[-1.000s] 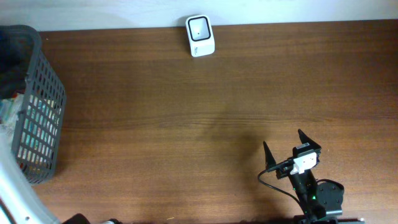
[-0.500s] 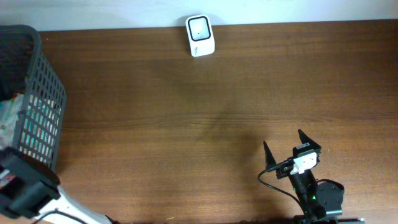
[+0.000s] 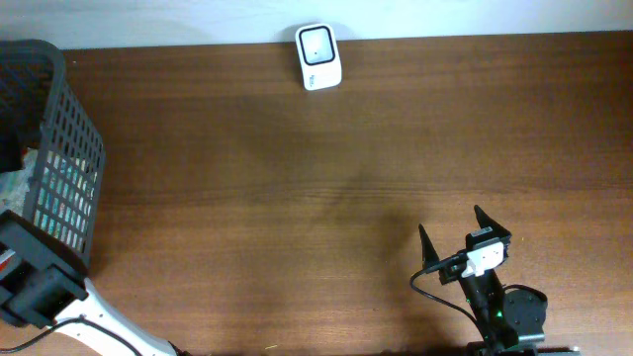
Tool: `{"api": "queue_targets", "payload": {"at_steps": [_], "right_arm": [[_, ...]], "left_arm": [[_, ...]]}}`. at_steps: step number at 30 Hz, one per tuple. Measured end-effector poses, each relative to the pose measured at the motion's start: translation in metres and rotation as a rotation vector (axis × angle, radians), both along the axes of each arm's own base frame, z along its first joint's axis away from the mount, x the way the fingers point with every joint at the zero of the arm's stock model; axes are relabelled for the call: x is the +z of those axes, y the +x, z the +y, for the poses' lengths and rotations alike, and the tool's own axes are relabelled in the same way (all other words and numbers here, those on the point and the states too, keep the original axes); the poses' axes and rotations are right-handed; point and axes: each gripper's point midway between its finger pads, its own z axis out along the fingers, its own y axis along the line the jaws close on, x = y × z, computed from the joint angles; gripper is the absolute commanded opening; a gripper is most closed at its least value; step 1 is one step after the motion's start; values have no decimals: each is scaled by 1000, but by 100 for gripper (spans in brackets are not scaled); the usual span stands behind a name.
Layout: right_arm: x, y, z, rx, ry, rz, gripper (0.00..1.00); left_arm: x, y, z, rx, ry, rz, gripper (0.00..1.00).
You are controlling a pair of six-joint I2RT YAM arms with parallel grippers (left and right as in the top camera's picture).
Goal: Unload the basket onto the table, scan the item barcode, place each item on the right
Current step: 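Pick a small green tissue pack from the basket with the left gripper, place it mid-table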
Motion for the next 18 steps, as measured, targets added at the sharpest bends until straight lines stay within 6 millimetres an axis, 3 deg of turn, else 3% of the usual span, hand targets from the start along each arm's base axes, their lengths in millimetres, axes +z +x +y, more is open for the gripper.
{"api": "queue_targets", "payload": {"at_steps": [5,12,14,16,18], "right_arm": [[0,0,0,0,0,0,98],[0,0,0,0,0,0,99],[0,0,0,0,0,0,98],[0,0,0,0,0,0,99],[0,0,0,0,0,0,99]], "left_arm": [[-2,-2,-2,0,-10,12,57],[-5,-6,-5,0,-25,28,55],[-5,-7,-6,0,-28,32,41],[-7,-7,-6,-6,-27,37,5],[-11,-6,-5,-6,-30,40,0]]}}
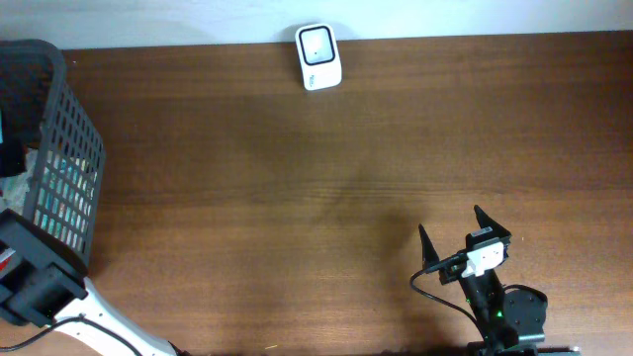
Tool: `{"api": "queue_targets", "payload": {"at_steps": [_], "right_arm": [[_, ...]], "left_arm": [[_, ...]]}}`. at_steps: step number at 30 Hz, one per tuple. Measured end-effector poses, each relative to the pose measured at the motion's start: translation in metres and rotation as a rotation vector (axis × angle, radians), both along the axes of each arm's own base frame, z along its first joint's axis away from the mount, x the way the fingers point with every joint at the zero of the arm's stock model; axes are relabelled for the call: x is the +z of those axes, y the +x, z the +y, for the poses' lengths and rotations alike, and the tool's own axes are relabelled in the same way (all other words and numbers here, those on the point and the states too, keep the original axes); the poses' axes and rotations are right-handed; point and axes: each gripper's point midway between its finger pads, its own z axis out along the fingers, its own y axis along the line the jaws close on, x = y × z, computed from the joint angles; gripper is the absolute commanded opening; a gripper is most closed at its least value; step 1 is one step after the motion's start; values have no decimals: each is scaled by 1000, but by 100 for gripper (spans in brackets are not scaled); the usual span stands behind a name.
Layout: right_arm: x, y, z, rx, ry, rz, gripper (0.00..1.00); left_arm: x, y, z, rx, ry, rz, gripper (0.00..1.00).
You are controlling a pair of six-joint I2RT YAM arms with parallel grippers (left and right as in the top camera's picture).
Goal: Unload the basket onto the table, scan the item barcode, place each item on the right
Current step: 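Pick a small green tissue pack from the basket with the left gripper, place it mid-table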
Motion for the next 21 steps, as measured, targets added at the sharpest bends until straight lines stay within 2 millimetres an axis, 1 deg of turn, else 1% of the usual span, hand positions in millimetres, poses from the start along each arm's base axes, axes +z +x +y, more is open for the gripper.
{"api": "queue_targets", "payload": {"at_steps": [6,8,10,11,12,13,14,15,16,17,18,19,20,21], "right_arm": [[0,0,0,0,0,0,99],[0,0,0,0,0,0,98],[0,0,0,0,0,0,99],[0,0,0,0,0,0,98],[0,0,0,0,0,0,98],[0,0,0,0,0,0,98],[0,0,0,0,0,0,98],[0,0,0,0,0,0,98],[0,0,0,0,0,0,98],[0,0,0,0,0,0,98],[0,0,0,0,0,0,98],[0,0,0,0,0,0,99],[0,0,0,0,0,0,99],[0,0,0,0,0,0,98]], "left_arm": [[0,1,2,18,0,-7,0],[9,2,3,67,-8,-38,0],[42,5,5,141,-4,-123,0],[94,9,4,176,27,-237,0],[130,9,-2,183,45,-313,0],[158,8,-11,183,57,-369,0],[215,6,-37,160,87,-481,0],[263,5,-68,117,105,-576,0],[309,-1,-113,45,103,-665,0],[338,-6,-154,-30,87,-722,0],[357,-15,-195,-105,53,-753,0],[365,-24,-246,-207,-6,-755,0],[365,-26,-274,-264,-38,-742,0],[353,-23,-326,-387,-115,-693,0]]}}
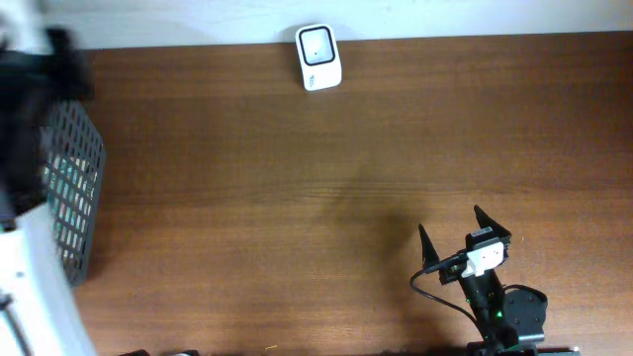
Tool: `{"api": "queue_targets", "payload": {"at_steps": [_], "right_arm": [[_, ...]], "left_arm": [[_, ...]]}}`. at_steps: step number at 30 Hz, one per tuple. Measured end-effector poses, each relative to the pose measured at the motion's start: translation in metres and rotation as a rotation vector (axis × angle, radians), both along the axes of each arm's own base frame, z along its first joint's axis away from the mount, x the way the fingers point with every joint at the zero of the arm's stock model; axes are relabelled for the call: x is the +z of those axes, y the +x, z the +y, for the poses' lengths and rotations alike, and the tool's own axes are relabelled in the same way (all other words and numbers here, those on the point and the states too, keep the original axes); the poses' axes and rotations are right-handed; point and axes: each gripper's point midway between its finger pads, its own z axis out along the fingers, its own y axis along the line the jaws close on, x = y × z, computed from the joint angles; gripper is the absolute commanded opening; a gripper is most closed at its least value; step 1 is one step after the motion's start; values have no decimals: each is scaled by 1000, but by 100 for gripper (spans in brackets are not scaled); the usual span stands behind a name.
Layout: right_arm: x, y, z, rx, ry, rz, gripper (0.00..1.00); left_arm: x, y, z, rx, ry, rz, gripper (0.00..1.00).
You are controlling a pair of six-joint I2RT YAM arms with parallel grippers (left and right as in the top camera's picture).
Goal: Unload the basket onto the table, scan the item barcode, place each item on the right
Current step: 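Pick a small green tissue pack from the basket with the left gripper, place it mid-table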
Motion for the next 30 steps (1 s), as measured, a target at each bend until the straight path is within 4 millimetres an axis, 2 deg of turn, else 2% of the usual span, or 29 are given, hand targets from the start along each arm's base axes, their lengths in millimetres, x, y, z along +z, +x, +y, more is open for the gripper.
{"api": "queue_targets", "payload": {"at_steps": [1,2,3,5,7,11,13,14,15,18,19,21,22,24,25,27,28,29,30], "right_arm": [[0,0,0,0,-1,-1,98],[0,0,0,0,0,0,98],[0,0,0,0,0,0,98],[0,0,0,0,0,0,99],[0,0,0,0,0,0,99],[0,0,0,0,0,0,98],[0,0,0,0,0,0,99],[0,0,0,0,0,0,99],[0,0,0,0,0,0,99],[0,0,0,0,0,0,99],[0,0,0,0,-1,0,99],[0,0,0,0,0,0,98],[0,0,0,0,0,0,98],[0,0,0,0,0,0,98],[0,0,0,0,0,0,99],[0,0,0,0,0,0,98],[0,0,0,0,0,0,98],[0,0,0,0,0,0,99],[0,0,0,0,0,0,98]], "left_arm": [[-14,6,-31,-81,-8,49,0],[-33,11,-52,-132,-14,112,0],[-57,16,-79,-198,-16,183,0],[-124,28,-134,-325,-5,362,0],[-198,31,-177,-390,18,526,0],[-308,27,-234,-446,24,720,0],[-341,20,-250,-468,32,784,0],[-370,11,-265,-493,45,841,0],[-383,5,-273,-507,55,871,0],[-414,-5,-295,-547,81,919,0],[-423,-8,-301,-557,89,931,18],[-435,-11,-308,-566,94,945,45],[-435,-12,-309,-571,94,947,58],[-434,-14,-310,-569,88,955,90],[-431,-14,-308,-566,88,965,99],[-409,-5,-306,-554,73,956,99],[-391,7,-303,-550,63,924,99],[-347,33,-292,-526,29,829,99],[-329,40,-281,-504,23,808,99]]}}
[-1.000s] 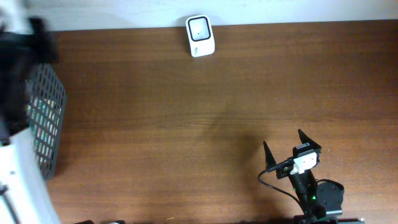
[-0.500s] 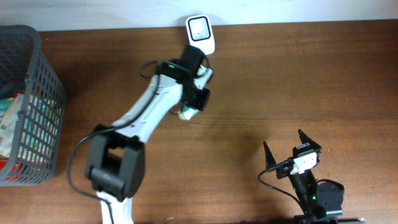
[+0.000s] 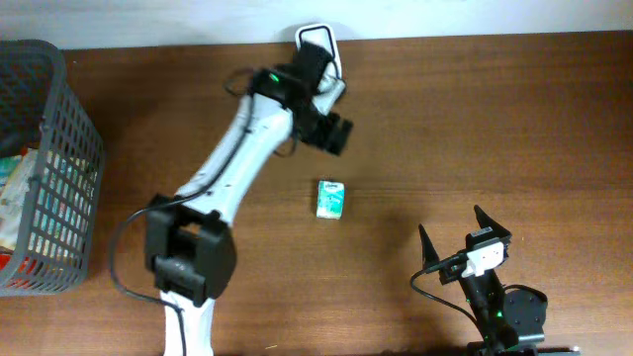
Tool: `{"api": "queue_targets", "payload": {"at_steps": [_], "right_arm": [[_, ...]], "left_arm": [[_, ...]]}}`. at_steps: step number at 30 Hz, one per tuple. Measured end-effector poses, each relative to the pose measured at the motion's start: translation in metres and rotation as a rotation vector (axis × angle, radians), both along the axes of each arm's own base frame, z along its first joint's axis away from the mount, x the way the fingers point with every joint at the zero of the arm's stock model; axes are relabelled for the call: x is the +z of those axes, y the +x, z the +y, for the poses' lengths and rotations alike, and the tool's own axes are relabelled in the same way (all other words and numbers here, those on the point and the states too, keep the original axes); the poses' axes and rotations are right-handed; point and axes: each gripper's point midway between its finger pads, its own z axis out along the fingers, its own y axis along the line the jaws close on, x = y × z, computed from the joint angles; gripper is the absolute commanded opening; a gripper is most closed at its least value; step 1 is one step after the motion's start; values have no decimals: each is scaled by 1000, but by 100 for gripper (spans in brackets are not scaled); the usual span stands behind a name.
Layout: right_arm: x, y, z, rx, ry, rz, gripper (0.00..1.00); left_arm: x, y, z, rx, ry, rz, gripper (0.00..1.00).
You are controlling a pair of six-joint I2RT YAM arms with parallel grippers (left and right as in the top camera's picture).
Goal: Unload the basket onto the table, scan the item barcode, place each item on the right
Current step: 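Pick a small green tissue pack from the basket with the left gripper, place it mid-table, then pick a green wet-wipes pack from the basket with the left gripper, place beside tissues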
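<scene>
A small teal and white box (image 3: 330, 199) lies flat on the brown table (image 3: 475, 119), near the middle. My left gripper (image 3: 334, 123) hangs a little behind the box, just in front of the white scanner (image 3: 318, 39) at the back edge. It looks open, with nothing in it. The left arm partly covers the scanner. My right gripper (image 3: 453, 227) rests near the front right, fingers spread wide open and empty, well to the right of the box.
A dark mesh basket (image 3: 49, 178) holding several packaged goods stands at the left edge. The left arm's base (image 3: 188, 259) sits at the front left, and its white link runs diagonally across the table towards the scanner.
My left arm was a blur over the basket at the far left. Now it reaches across to the scanner, and a teal box lies on the table where none was before.
My left arm stood at the basket on the far left in the two oldest moments, then showed blurred above it. Now it stretches to the back middle, and a teal box lies mid-table. The right arm has stayed still and open throughout.
</scene>
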Motion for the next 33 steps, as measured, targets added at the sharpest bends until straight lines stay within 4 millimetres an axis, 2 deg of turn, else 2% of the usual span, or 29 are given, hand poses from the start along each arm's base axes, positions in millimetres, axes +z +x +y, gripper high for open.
{"api": "queue_targets", "payload": {"at_steps": [1,3,4,5,6,7,8,10,12,14,15,16,18,20,22,27,29,30,32,33], "right_arm": [[0,0,0,0,0,0,98],[0,0,0,0,0,0,98],[0,0,0,0,-1,0,98],[0,0,0,0,0,0,99],[0,0,0,0,0,0,99],[0,0,0,0,0,0,99],[0,0,0,0,0,0,99],[0,0,0,0,0,0,99],[0,0,0,0,0,0,98],[0,0,0,0,0,0,99],[0,0,0,0,0,0,99],[0,0,0,0,0,0,98],[0,0,0,0,0,0,98],[0,0,0,0,0,0,98],[0,0,0,0,0,0,98],[0,0,0,0,0,0,98],[0,0,0,0,0,0,98],[0,0,0,0,0,0,98],[0,0,0,0,-1,0,98],[0,0,0,0,-1,0,98]], "left_arm": [[27,10,15,35,-1,-38,99],[90,35,58,128,-13,-167,99],[136,47,99,215,-19,-271,99],[176,48,144,307,-19,-351,99],[201,45,179,381,-12,-405,99],[206,44,185,392,-12,-414,99],[245,28,259,557,13,-501,99],[261,8,325,730,41,-529,99],[255,-8,386,900,64,-504,99],[234,-32,452,1076,99,-441,99],[219,-45,474,1139,113,-395,99],[207,-54,488,1179,120,-356,100],[163,-77,511,1251,131,-216,100],[128,-90,524,1279,137,-126,99],[73,-103,533,1262,123,-13,100],[-2,-113,533,1090,95,42,99],[-23,-116,531,1020,107,48,99],[-29,-117,530,1003,109,48,92],[-39,-114,527,968,98,29,62],[-44,-111,523,946,86,23,52]]}}
